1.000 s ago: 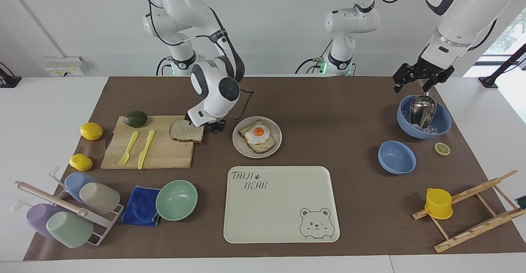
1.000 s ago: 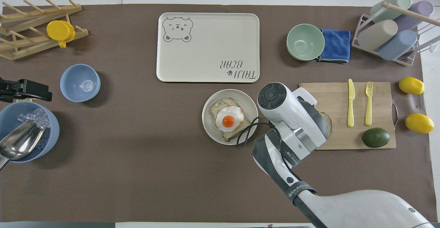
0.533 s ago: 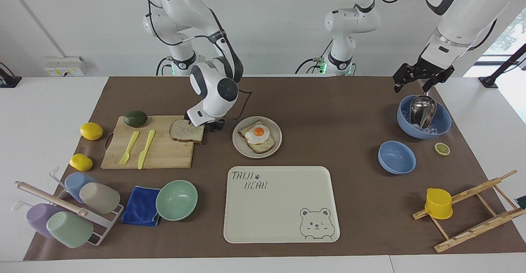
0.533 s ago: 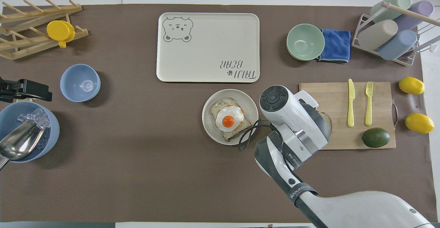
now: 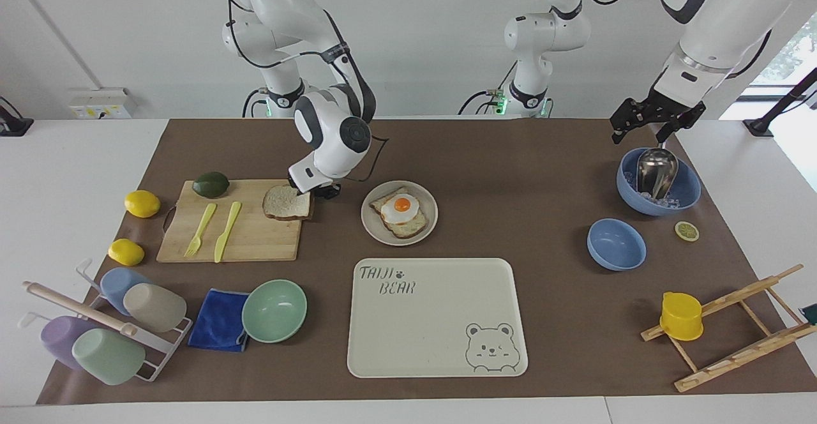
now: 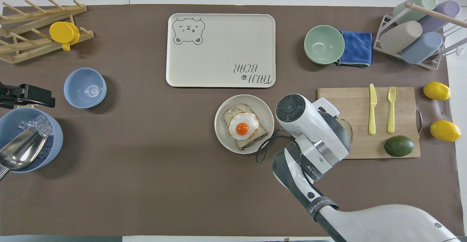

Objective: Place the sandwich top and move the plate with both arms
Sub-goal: 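Carry the bread slice with the right gripper over the egg plate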

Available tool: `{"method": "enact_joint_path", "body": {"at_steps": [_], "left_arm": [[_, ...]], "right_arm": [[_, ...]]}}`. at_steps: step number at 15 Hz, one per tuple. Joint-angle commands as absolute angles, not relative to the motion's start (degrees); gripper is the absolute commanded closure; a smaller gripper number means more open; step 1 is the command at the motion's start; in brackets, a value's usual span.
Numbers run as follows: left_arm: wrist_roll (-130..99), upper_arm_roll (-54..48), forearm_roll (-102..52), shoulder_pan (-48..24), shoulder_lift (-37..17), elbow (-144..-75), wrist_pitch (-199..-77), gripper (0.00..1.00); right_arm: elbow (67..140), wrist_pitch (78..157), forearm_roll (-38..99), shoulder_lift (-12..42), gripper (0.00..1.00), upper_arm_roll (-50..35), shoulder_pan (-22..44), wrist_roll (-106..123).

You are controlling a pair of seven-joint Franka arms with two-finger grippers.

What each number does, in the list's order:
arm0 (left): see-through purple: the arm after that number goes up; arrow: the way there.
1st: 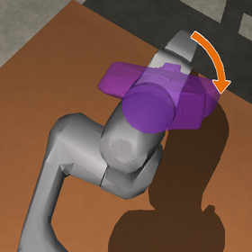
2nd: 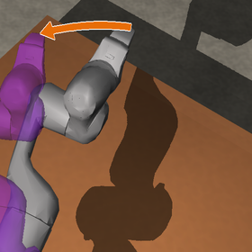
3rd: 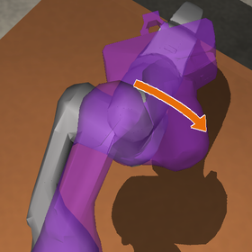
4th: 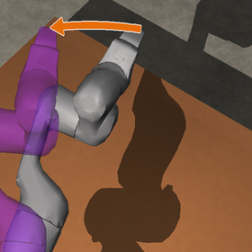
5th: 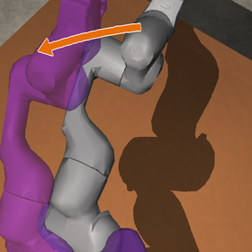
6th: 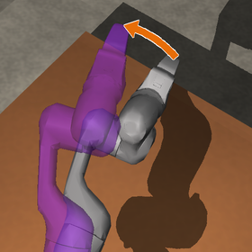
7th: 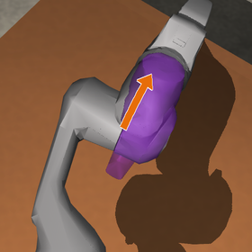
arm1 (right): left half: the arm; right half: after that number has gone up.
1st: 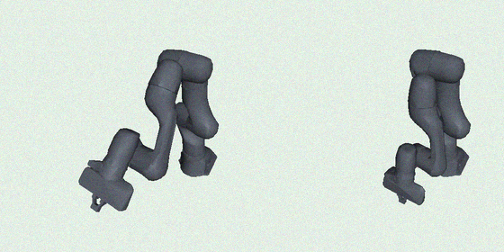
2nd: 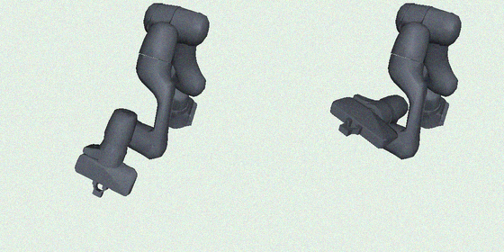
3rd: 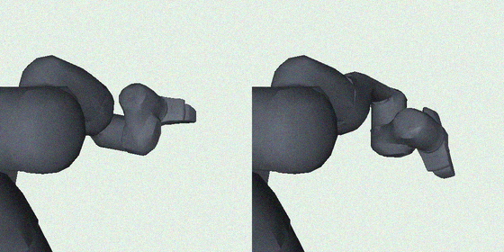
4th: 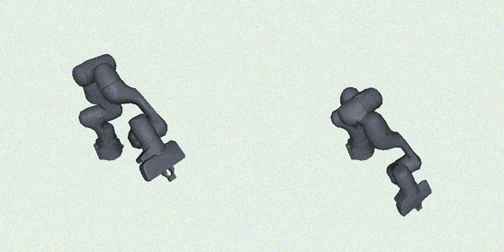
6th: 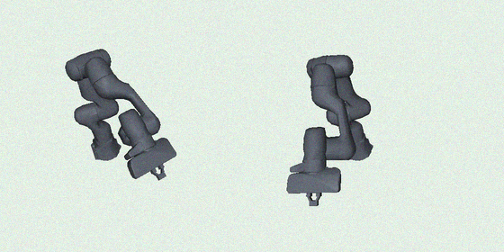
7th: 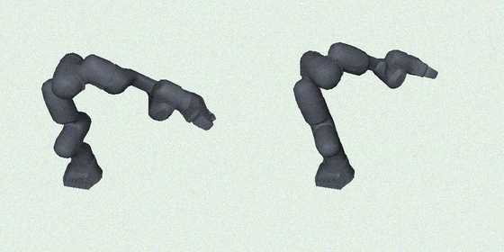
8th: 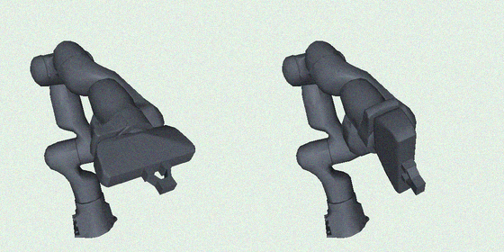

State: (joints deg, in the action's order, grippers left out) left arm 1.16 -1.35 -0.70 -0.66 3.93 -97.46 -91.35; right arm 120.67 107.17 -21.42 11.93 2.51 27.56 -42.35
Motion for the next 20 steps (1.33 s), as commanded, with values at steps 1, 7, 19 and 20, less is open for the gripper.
{"method": "enact_joint_path", "body": {"at_steps": [1, 7, 19, 20], "left_arm": [[1.3, -0.7, 0.3, -1.3, 5.1, -98.3, -91.3, 0.0], [1.4, -0.7, 0.3, -1.3, 5.1, -98.3, -91.3, 0.0], [1.3, -0.7, 0.3, -1.3, 5.1, -98.3, -91.1, 0.0], [1.4, -0.7, 0.3, -1.2, 5.1, -98.3, -91.1, 0.0]], "right_arm": [[116.3, 102.8, -24.1, 12.7, 1.0, 2.0, 28.9, -41.3], [104.2, 89.1, -24.5, 14.5, 1.0, 1.8, 37.9, -40.3], [92.0, 81.1, -23.0, 17.0, 1.0, 0.4, 45.4, -41.8], [91.2, 83.9, -22.7, 18.0, 1.0, 0.4, 45.3, -41.3]]}}
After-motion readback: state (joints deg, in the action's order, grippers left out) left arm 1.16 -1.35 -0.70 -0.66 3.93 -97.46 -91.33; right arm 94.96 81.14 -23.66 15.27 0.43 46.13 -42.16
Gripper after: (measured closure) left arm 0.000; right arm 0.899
